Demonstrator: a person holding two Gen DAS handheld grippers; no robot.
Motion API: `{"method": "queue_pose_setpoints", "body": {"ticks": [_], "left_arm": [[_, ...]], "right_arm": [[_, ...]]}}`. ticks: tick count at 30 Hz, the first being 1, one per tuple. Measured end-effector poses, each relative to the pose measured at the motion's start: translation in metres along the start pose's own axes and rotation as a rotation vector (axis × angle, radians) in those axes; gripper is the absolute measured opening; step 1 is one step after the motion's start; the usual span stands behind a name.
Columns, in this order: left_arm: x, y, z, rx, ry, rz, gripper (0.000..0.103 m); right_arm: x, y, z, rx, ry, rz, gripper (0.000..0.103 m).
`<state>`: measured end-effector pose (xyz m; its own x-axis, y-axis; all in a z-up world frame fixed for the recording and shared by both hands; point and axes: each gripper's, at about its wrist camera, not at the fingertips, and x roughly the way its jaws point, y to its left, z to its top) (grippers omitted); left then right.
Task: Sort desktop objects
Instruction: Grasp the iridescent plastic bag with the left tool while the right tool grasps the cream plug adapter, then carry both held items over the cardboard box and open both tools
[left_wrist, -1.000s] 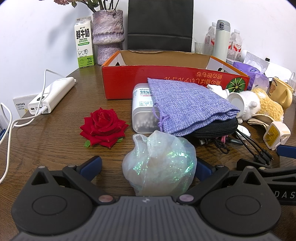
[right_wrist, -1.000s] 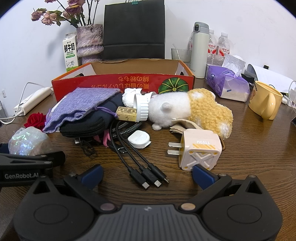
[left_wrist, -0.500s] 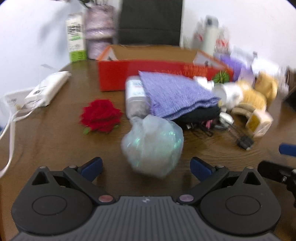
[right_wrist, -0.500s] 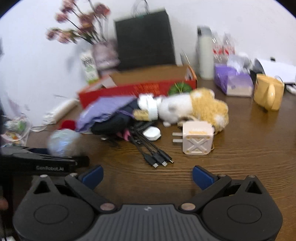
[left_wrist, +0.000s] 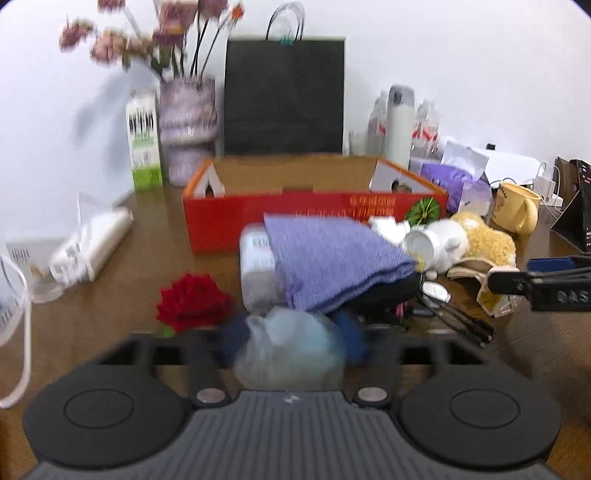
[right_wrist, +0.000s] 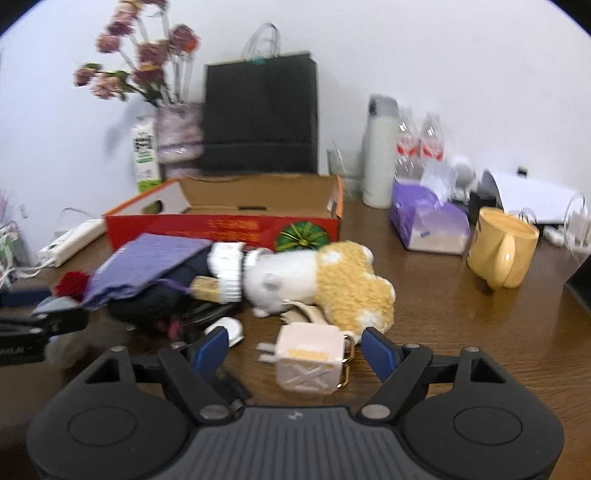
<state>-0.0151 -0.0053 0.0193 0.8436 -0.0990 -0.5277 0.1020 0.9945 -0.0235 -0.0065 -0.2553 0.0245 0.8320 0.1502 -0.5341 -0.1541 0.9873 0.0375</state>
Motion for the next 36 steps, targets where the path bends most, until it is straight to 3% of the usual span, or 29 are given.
{"method": "queue_pose_setpoints", "body": {"ticks": [2,8,10,17,26,31,36], "left_arm": [[-0.001,0.004,-0.004,-0.017,-0.007,-0.015,0.044],[-0.004,0.003,-0.008,0.014,-0.027,-0.044,0.051],[-0.005,0.003,-0.008,0.019,-0.037,-0.049,0.041],[-0.025,0.002,-0.004,0.038,-0.102,-0.063,0.024],[-0.072,0.012,0.011,-0.035,-0.186,-0.066,0.019],[-0.091,0.027,0.062,-0.051,-0.250,-0.129,0.019],[-0.053,0.031,0.153,-0.009,-0.252,-0.106,0.019]], "right_arm": [[0.011,-0.004,0.001,0.008,0.022,-0.004,0.064],[0.030,-0.004,-0.009,-0.016,0.062,0.006,0.066],[0.032,-0.005,-0.011,-0.012,0.069,0.007,0.062],[0.020,-0.018,-0.017,0.062,0.065,0.024,0.058],[-0.037,-0.003,-0.010,0.052,-0.043,0.083,0.058],[-0.073,0.002,0.026,0.024,-0.157,0.127,0.058],[-0.059,0.005,0.099,-0.015,-0.248,0.150,0.058]]}}
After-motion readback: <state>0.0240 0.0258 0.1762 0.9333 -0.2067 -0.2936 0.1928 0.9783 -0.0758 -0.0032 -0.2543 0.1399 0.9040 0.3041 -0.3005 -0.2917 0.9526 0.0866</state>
